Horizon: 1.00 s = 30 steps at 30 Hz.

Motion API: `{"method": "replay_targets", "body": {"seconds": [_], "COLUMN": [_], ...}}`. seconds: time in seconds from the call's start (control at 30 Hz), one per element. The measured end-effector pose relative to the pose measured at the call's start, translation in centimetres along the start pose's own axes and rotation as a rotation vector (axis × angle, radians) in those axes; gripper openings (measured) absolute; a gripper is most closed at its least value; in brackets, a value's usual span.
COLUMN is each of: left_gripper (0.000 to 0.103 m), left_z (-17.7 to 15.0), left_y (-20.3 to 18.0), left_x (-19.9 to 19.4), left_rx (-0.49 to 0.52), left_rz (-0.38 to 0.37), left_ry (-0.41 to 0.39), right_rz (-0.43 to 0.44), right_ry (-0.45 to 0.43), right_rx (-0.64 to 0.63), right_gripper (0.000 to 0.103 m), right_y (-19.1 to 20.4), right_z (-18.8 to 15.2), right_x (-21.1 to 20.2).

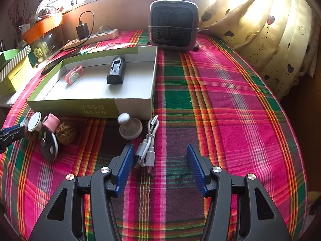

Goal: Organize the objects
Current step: 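Withdraw both tools from the box back toward the remaining items, then close left tool on the white round jar while right tool grasps the white cable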

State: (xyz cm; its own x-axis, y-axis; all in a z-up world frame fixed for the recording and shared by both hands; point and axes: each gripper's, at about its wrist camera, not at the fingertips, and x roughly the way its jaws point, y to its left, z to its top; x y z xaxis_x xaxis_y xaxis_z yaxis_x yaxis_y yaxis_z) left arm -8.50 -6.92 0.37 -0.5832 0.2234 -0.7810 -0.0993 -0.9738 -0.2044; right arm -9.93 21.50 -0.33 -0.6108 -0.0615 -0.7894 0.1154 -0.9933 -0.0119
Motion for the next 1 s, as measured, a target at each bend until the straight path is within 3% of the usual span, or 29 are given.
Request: {"method": "replay_targets", "body": {"seconds": [0.33, 0.77, 1.0], "left_gripper": [0.041, 0.04, 0.026], "left_z": [0.33, 0.5, 0.57], "left_y": [-0.57, -0.43, -0.15], "left_x": [0.4, 0.61, 0.69], "left_rx": [0.044, 0.042, 0.04], "left_rz": [0.053, 0.065, 0.093], "left_ry": [-0.01, -0.021, -0.025], "right_rz": [-0.002, 0.011, 0.025], "right_ry": [-0.003, -0.004, -0.008], "right_rx": [0.006, 0.004, -0.009], "right_gripper": [0.055, 0.054, 0.043], "right_y": [-0.39, -0.3, 0.0], "right_z": [0.23, 0.15, 0.06], "right_x": [0.19, 0.11, -0.04]}}
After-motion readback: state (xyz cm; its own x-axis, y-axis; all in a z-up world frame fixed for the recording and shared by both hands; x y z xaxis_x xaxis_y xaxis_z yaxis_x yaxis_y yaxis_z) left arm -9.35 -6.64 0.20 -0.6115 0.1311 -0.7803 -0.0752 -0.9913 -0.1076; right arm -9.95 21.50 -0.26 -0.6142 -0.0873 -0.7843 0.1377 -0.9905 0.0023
